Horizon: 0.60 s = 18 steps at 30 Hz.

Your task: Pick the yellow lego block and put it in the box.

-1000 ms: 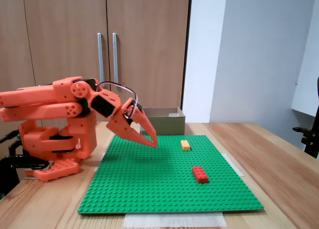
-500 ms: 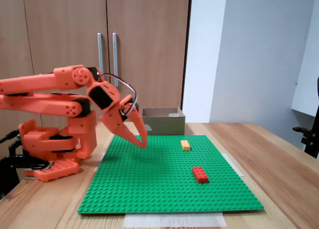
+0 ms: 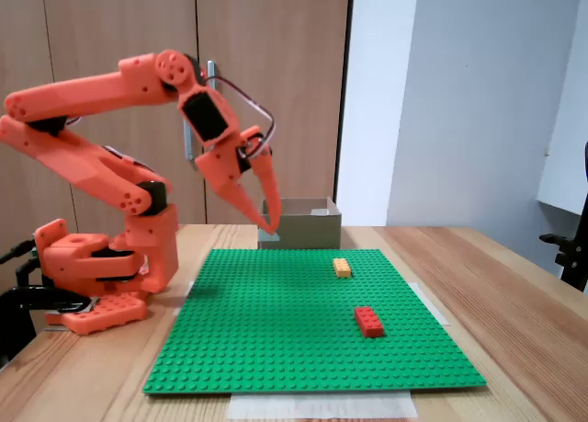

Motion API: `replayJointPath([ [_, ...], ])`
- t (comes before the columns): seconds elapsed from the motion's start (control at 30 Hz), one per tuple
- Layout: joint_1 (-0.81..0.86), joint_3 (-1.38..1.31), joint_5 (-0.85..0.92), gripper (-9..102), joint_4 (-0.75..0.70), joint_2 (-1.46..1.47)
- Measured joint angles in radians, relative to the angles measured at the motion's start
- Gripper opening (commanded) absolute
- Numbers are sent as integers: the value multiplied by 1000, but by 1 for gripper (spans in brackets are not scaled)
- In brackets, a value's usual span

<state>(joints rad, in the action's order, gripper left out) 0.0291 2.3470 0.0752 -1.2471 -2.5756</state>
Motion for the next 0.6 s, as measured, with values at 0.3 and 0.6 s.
replayJointPath([
  [0.3, -18, -353, 18, -1, -179, 282],
  [0.6, -48, -612, 5, -1, -285, 506],
])
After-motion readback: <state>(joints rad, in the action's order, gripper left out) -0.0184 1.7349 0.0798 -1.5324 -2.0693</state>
